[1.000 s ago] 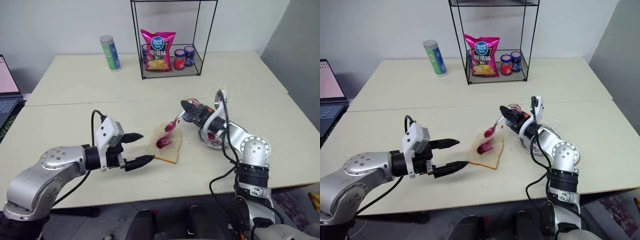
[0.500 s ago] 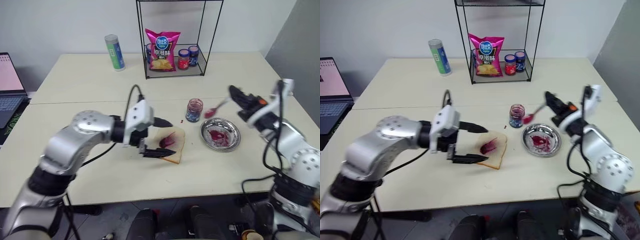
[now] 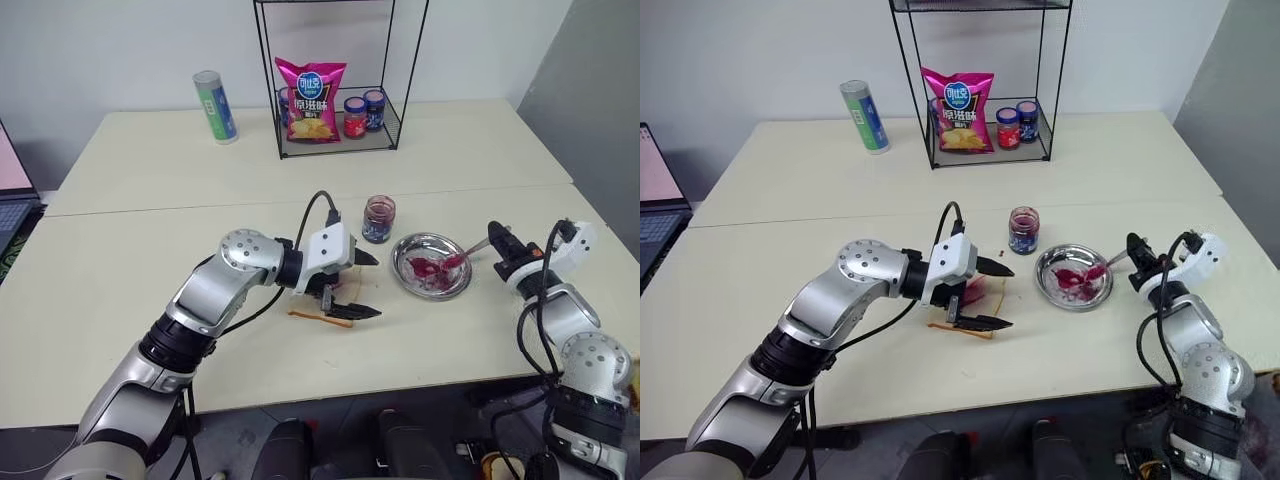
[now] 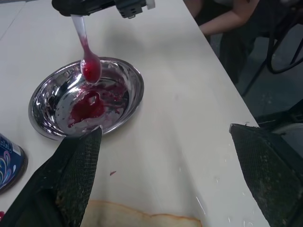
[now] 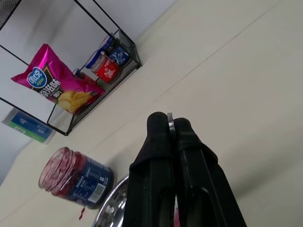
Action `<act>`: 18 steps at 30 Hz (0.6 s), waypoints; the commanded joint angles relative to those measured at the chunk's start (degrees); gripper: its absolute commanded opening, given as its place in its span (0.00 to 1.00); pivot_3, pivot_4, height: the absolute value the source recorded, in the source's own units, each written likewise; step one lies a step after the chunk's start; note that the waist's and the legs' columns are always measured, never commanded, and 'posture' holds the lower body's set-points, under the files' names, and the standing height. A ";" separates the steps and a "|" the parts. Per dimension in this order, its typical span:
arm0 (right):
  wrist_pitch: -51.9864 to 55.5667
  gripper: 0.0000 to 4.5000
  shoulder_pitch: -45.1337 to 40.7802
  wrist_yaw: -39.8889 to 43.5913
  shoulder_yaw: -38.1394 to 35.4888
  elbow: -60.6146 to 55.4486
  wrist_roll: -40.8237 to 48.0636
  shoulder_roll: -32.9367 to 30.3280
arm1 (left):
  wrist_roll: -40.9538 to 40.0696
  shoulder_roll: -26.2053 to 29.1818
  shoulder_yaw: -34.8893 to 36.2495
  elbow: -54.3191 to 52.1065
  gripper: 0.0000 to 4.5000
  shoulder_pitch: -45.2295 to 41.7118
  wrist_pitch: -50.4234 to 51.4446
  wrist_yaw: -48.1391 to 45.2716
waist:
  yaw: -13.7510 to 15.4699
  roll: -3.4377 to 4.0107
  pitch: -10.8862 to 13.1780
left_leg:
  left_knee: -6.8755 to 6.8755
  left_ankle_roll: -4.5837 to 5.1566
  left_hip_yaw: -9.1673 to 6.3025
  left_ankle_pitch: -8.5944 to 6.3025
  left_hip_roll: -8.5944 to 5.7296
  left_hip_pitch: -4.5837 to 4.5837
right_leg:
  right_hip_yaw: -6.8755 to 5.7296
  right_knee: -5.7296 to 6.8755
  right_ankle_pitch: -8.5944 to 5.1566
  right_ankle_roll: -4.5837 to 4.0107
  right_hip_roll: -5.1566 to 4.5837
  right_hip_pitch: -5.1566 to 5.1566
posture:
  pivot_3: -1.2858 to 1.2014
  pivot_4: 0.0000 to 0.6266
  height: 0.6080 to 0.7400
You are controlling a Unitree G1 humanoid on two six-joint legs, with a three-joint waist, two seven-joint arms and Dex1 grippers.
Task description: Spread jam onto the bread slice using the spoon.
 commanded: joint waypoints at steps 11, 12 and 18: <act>-4.02 0.33 -2.20 6.73 -0.91 8.70 -2.61 -1.95 | 0.27 1.89 4.42 -5.32 1.00 2.53 3.07 2.37 | 0.11 0.00 0.00 | 0.04 0.00 -0.04 0.00 -0.01 0.00 | 0.00 0.03 0.02 0.02 -0.03 0.01 | 0.52 0.24 1.00; -3.90 0.39 -2.53 6.39 -1.18 8.60 -2.30 -1.92 | 0.16 2.02 4.70 -5.64 1.00 2.71 3.36 2.40 | 0.12 0.00 0.00 | 0.04 0.00 -0.05 0.00 -0.01 0.00 | 0.01 0.03 0.02 0.02 -0.03 0.01 | 0.52 0.24 1.00; -3.48 0.70 -4.39 6.72 -2.65 10.00 -2.18 -4.27 | -0.08 2.27 5.64 -6.80 1.00 3.30 4.72 2.90 | 0.12 0.00 0.00 | 0.05 0.00 -0.03 0.00 -0.02 0.00 | 0.01 0.04 0.02 0.03 -0.03 0.02 | 0.52 0.24 1.00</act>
